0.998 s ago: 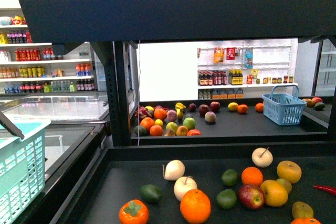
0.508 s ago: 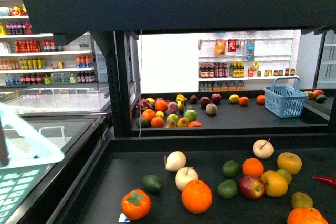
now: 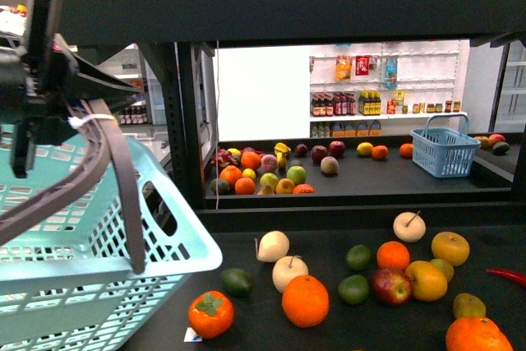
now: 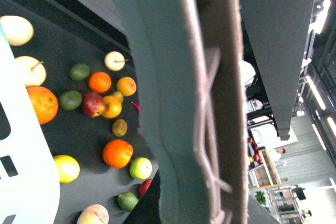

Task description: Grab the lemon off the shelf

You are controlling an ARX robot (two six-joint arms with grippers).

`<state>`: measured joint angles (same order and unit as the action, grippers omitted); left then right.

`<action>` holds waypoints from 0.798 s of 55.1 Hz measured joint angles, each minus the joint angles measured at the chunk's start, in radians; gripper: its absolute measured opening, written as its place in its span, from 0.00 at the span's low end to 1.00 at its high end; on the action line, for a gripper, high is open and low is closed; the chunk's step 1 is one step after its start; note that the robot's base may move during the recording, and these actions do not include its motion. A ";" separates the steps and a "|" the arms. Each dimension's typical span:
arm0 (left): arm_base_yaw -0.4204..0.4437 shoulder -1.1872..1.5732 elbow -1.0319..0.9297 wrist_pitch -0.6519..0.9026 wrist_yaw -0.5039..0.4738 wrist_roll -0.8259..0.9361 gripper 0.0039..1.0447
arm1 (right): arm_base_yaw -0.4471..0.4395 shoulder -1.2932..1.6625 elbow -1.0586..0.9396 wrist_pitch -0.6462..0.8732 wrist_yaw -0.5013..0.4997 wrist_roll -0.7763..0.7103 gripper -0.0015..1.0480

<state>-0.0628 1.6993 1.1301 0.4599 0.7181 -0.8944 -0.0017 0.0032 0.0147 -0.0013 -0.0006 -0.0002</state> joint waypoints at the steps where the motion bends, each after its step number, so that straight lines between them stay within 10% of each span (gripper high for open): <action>1: -0.006 0.006 0.003 0.006 0.000 0.000 0.06 | 0.000 0.000 0.000 0.000 0.000 0.000 0.93; 44: -0.281 0.252 0.198 0.198 0.050 -0.039 0.06 | 0.000 0.000 0.000 0.000 0.000 0.000 0.93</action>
<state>-0.3439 1.9514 1.3277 0.6575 0.7681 -0.9329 -0.0017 0.0032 0.0147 -0.0013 -0.0006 -0.0002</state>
